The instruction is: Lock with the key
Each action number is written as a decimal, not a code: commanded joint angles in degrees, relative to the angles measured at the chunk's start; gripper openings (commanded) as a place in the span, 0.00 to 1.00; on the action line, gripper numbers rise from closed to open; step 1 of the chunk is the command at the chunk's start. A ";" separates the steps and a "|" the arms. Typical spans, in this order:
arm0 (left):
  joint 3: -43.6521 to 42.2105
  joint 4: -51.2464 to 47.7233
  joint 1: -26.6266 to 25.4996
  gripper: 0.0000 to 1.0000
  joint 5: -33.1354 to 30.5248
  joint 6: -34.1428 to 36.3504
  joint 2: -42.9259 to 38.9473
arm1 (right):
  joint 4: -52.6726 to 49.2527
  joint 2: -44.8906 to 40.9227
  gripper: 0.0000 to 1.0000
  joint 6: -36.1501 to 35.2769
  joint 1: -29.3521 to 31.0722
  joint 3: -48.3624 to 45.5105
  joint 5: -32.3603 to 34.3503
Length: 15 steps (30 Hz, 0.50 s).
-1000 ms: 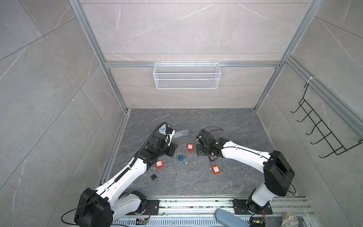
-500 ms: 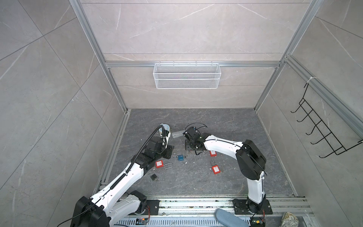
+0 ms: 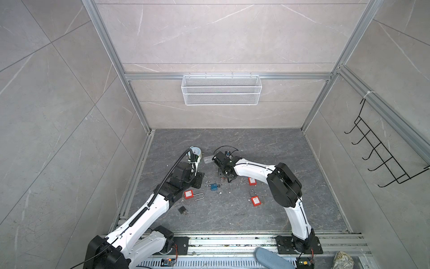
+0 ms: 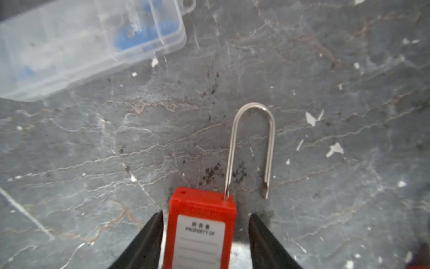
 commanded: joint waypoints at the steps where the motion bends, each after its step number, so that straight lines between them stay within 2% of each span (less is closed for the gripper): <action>1: 0.35 0.00 0.52 0.45 -0.72 0.95 0.30 | -2.56 1.43 0.56 0.91 0.41 1.70 1.59; 11: 1.25 1.30 0.61 0.45 -0.11 0.83 2.49 | -0.94 -0.80 0.40 -1.91 0.60 -0.68 2.79; 15: 1.90 1.54 0.61 0.45 -0.28 1.42 2.88 | 0.89 -5.20 0.35 -8.39 0.68 -2.51 2.54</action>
